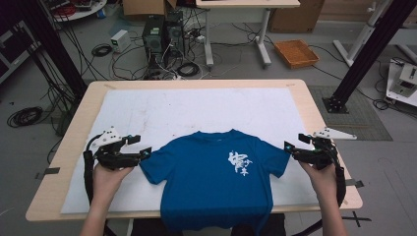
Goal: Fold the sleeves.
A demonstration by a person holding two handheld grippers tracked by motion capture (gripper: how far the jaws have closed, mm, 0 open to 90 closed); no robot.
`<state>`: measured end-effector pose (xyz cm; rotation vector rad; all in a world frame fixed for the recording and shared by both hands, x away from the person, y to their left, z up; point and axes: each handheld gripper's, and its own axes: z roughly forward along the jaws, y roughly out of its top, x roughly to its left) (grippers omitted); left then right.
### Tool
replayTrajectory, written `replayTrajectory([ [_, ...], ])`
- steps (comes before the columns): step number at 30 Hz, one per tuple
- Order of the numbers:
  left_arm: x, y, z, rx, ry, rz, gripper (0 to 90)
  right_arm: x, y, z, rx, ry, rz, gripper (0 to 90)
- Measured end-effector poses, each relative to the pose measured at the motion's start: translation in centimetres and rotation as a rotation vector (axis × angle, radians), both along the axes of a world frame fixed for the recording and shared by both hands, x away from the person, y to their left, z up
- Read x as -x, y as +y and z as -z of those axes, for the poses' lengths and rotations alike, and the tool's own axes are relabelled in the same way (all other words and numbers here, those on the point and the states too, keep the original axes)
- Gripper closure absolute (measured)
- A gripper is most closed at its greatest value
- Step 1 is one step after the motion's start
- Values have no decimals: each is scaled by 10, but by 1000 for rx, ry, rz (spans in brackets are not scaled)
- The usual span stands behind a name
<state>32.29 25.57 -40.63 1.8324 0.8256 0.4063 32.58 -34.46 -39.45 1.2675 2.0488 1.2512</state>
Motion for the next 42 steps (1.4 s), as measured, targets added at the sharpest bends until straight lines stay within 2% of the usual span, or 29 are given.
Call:
replayTrajectory([
  [11, 0, 0, 1, -9, 13, 1, 302, -1, 1, 0, -1, 5, 0, 284],
  [22, 2, 9, 4, -7, 28, -18, 303, -6, 7, 0, 4, 3, -13, 284],
  [29, -2, 17, 11, 6, 83, -51, 306, -6, 7, 0, 5, 0, -13, 284],
  [37, -5, 22, 19, 8, 120, -64, 332, -5, 7, -1, 0, 0, -11, 284],
  [39, -6, 23, 20, 6, 137, -69, 358, -5, 7, 0, 0, -3, -15, 284],
  [42, -8, 25, 23, -7, 189, -79, 475, -6, 8, 1, -2, -1, -20, 284],
])
